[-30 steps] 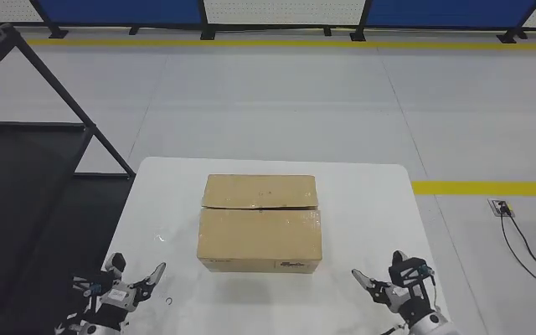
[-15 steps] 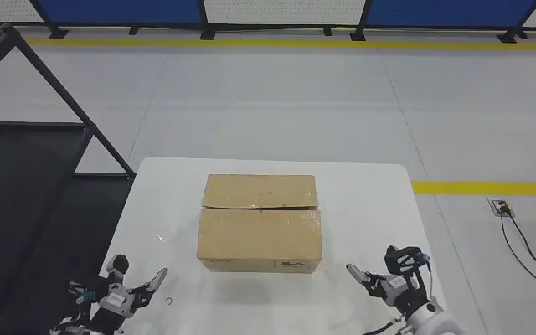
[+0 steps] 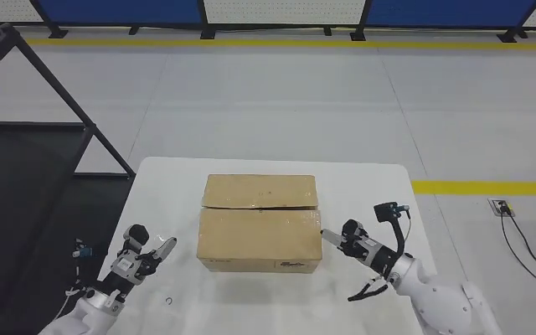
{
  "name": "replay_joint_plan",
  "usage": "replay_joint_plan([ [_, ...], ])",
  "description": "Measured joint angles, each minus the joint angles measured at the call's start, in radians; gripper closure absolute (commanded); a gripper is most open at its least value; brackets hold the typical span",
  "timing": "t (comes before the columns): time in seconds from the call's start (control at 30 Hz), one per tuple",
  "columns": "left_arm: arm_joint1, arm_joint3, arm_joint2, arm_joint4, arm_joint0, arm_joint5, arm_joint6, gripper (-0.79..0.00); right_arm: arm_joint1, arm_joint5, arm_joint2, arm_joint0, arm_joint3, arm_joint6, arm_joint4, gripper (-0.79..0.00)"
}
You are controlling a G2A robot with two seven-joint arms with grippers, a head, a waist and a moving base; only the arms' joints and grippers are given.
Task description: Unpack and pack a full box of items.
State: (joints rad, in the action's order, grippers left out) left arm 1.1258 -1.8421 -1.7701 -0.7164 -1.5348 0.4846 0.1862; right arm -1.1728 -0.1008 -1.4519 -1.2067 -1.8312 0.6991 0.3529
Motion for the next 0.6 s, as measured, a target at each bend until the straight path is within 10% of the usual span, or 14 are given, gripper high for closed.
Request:
replay_joint_plan([
  [0.6, 0.002, -0.017, 0.029, 0.018, 0.026, -0.061, 0.016, -0.785, -0.017, -0.044, 0.057, 0.067, 0.092, -0.088, -0.191, -0.785],
])
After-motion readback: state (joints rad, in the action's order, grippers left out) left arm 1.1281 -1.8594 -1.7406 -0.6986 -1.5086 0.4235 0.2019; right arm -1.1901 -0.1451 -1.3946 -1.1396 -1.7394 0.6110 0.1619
